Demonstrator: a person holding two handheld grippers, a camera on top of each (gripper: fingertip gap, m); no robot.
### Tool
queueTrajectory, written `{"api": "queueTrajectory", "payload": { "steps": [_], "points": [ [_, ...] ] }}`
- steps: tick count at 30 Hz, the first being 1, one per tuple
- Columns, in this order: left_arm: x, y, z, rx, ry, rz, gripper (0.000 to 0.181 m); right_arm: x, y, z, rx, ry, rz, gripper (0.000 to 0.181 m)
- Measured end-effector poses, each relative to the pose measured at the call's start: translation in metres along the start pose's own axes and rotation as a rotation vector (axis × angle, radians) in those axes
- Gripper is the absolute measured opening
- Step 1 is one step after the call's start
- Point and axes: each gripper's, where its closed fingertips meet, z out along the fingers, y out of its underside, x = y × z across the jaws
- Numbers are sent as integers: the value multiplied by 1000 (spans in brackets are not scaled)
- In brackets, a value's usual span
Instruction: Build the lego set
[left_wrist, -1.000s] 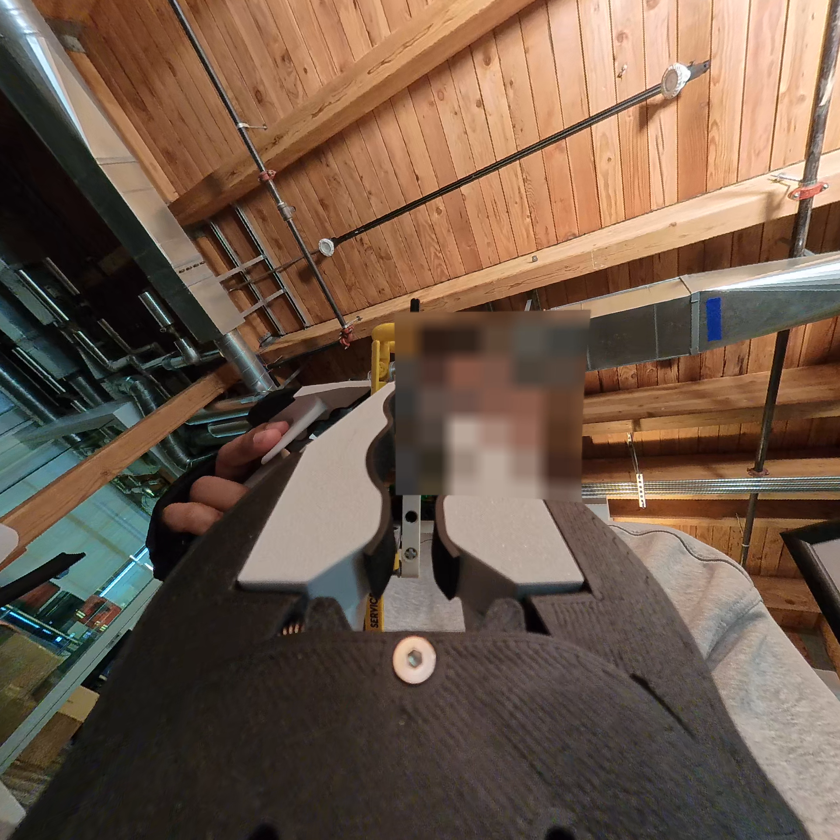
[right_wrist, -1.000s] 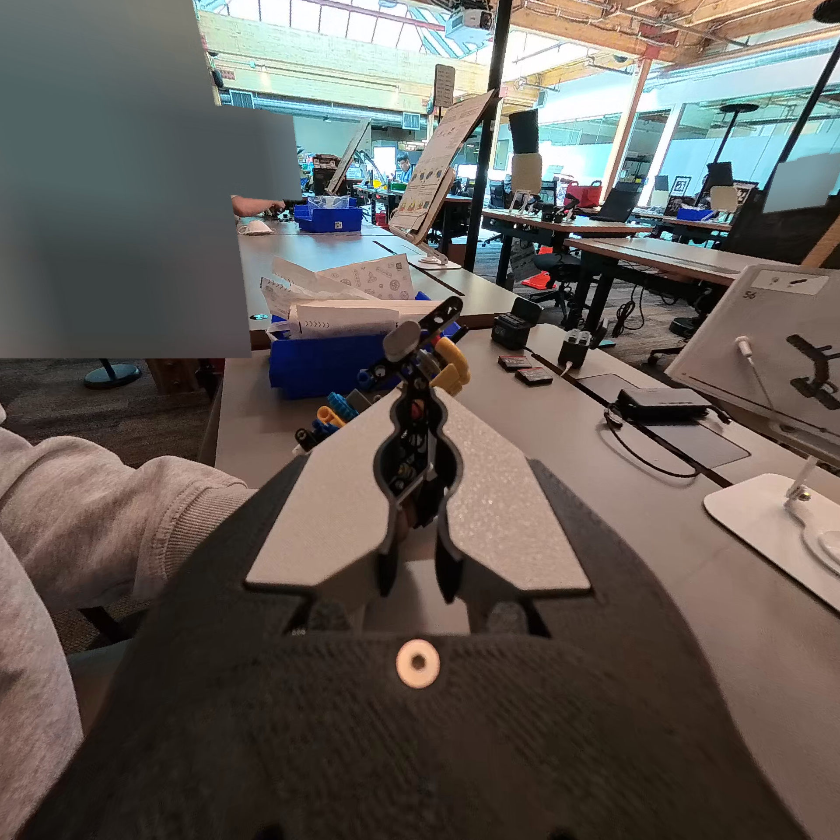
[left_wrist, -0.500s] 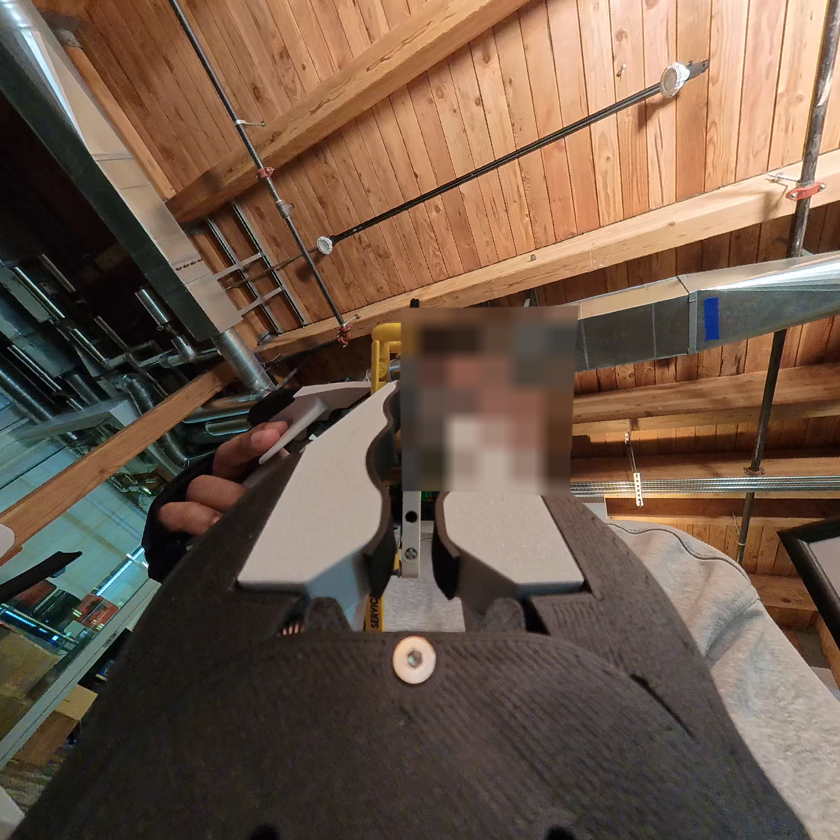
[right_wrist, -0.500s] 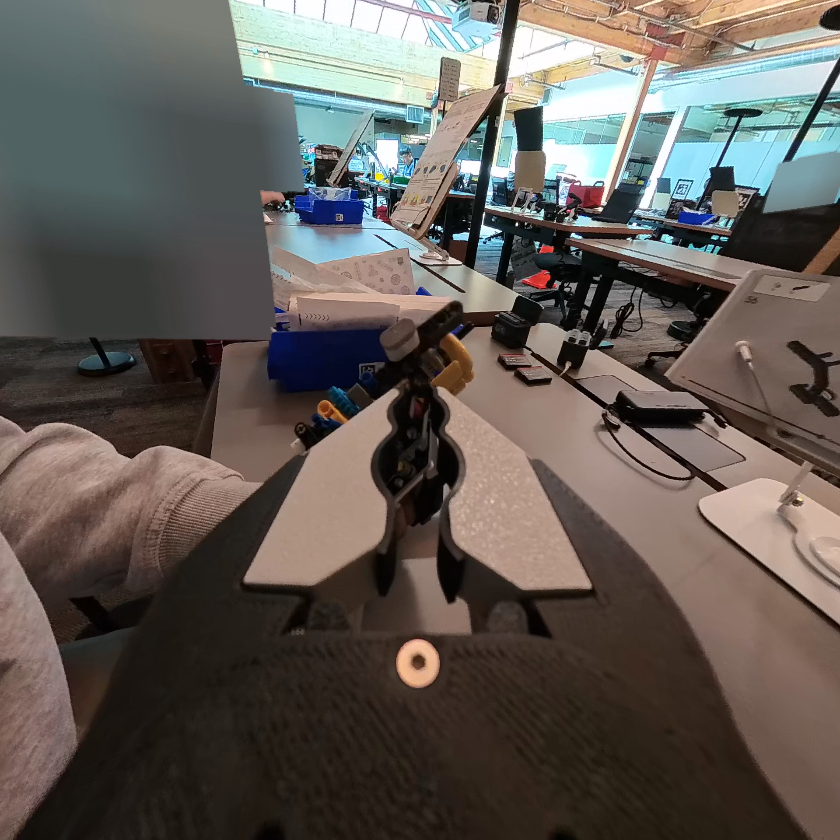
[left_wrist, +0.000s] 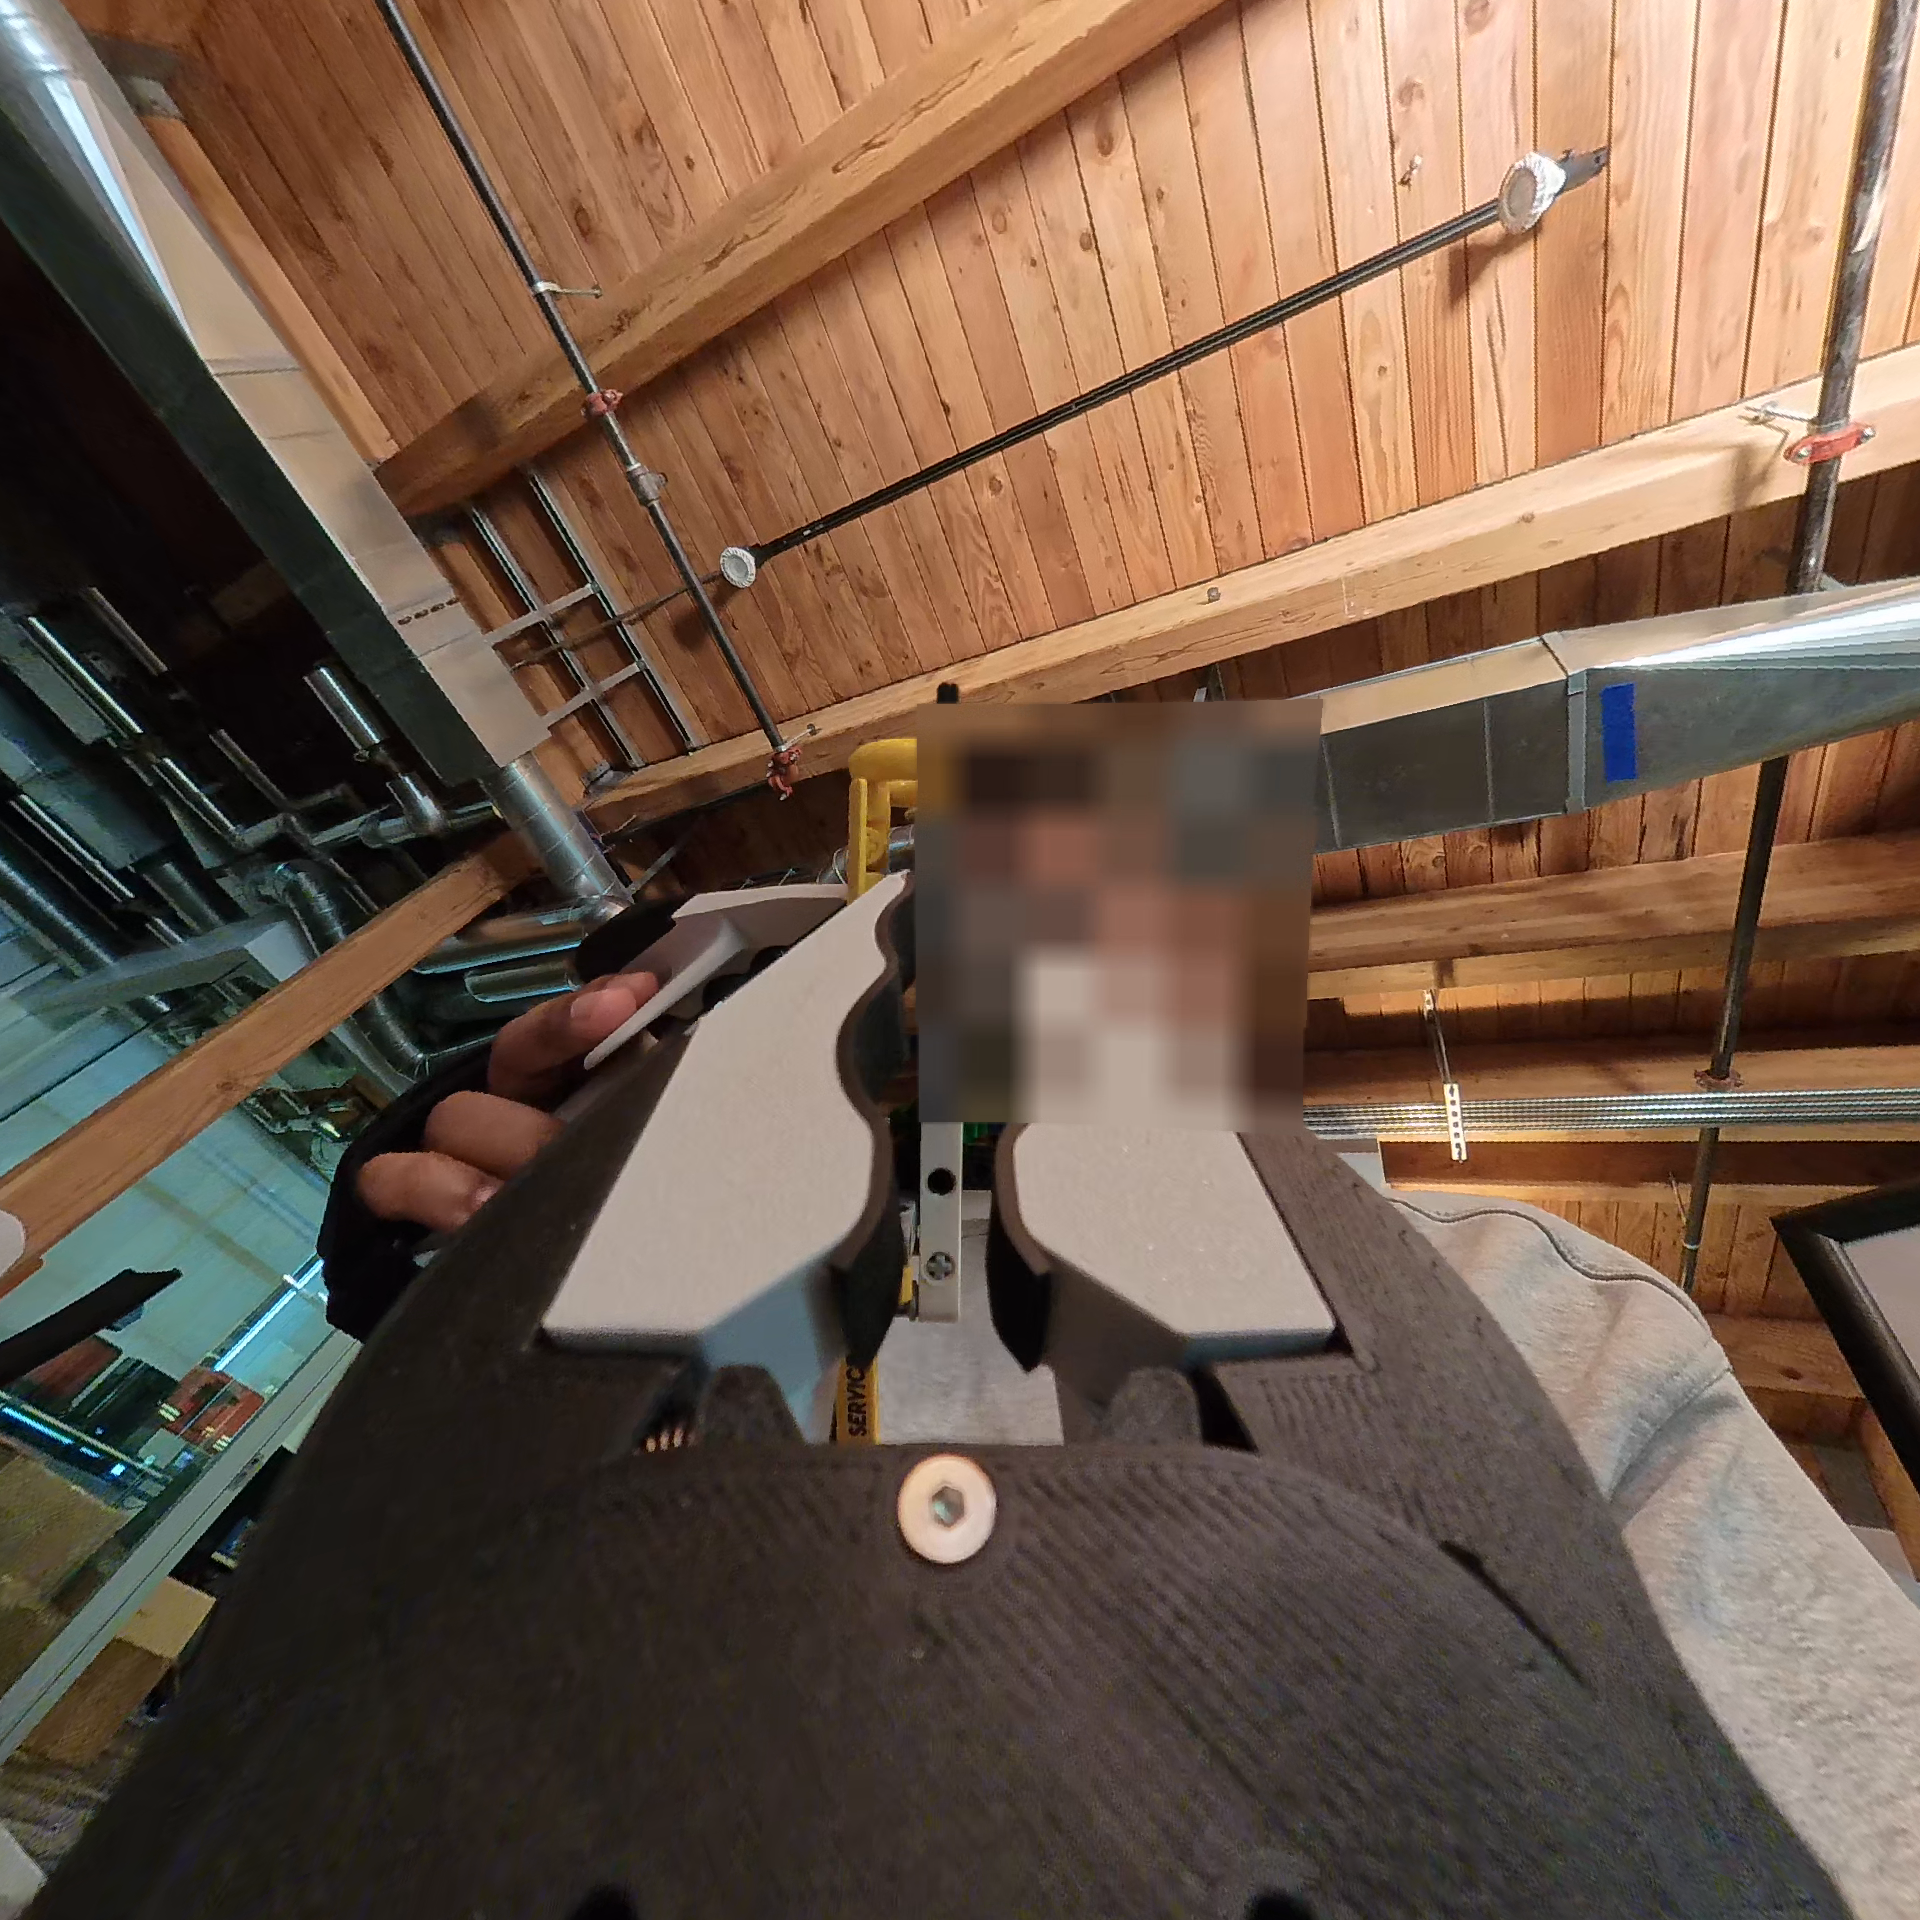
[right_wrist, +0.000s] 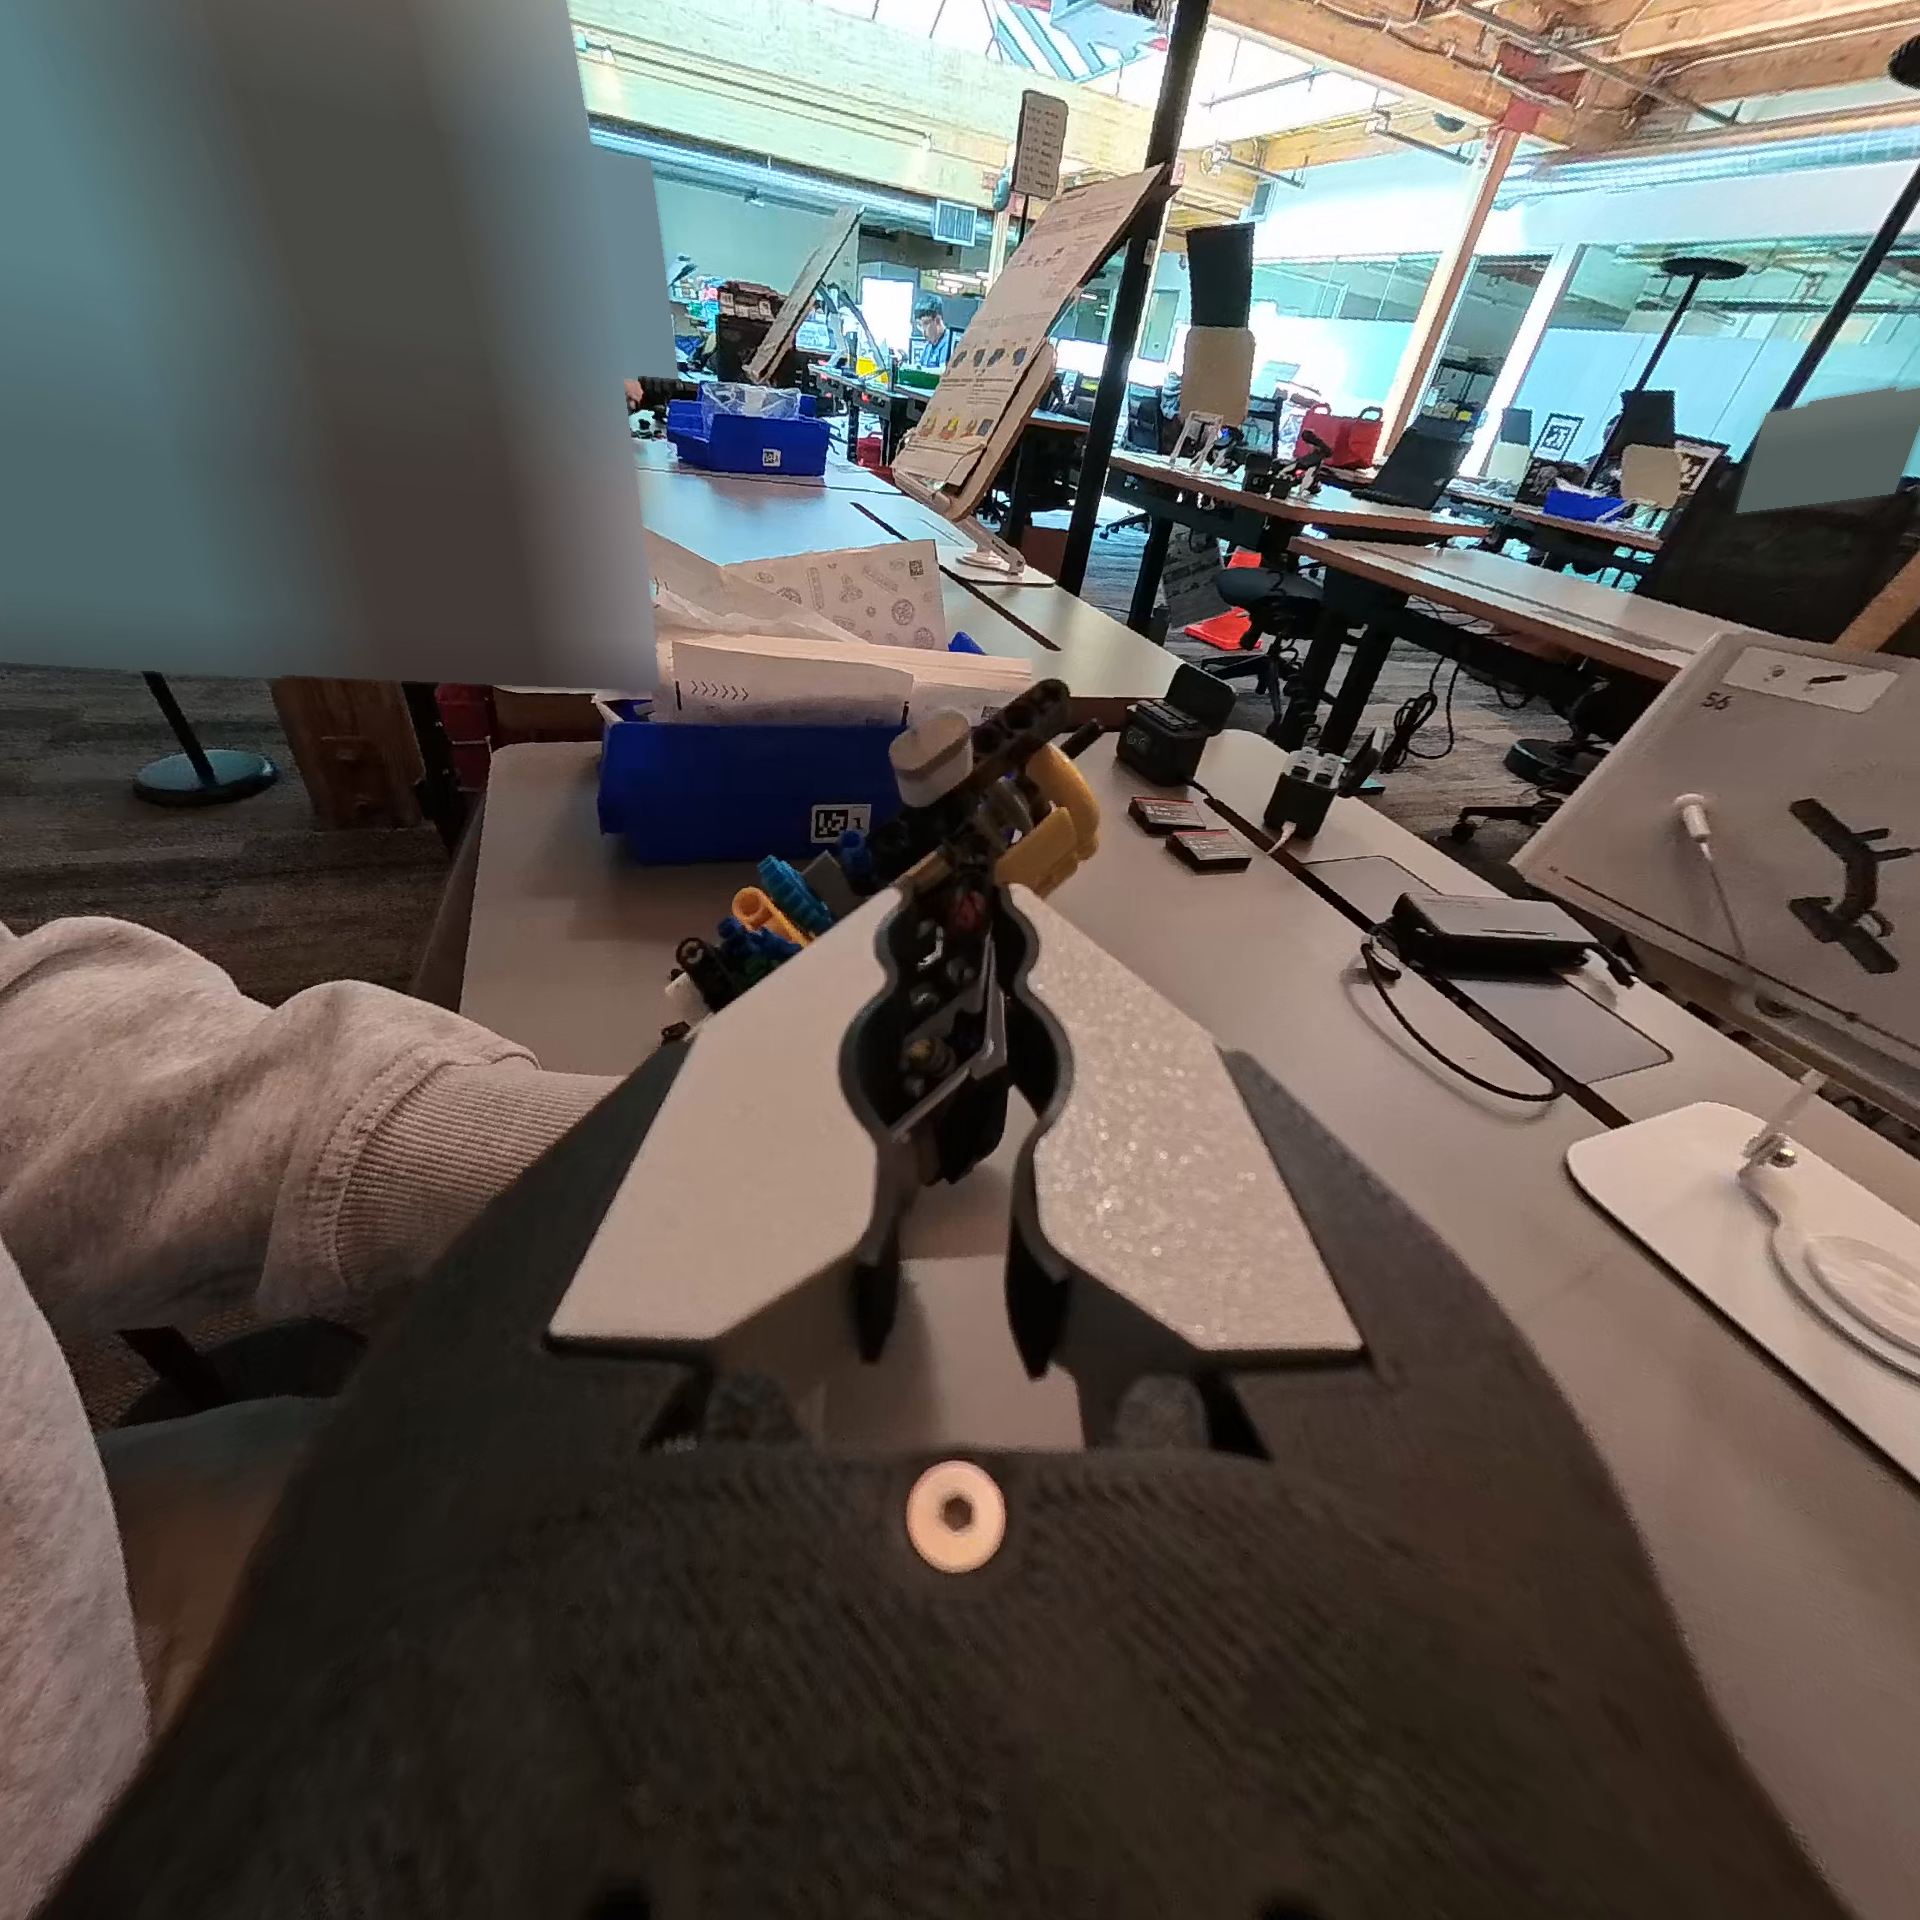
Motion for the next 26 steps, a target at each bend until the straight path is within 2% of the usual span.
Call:
{"api": "queueTrajectory", "payload": {
  "steps": [1, 13, 14, 26],
  "points": [
    [0, 0, 0, 0, 1, 0, 4, 0, 0, 0, 0, -1, 0, 12],
    [-1, 1, 0, -3, -6, 0, 4, 1, -17, -9, 35, 11, -30, 29],
    [-2, 1, 0, -3, -8, 1, 8, 0, -19, -11, 38, 8, -47, 30],
    [0, 0, -1, -5, -12, 7, 5, -8, -19, -2, -62, -5, -252, 27]
  ]
}}
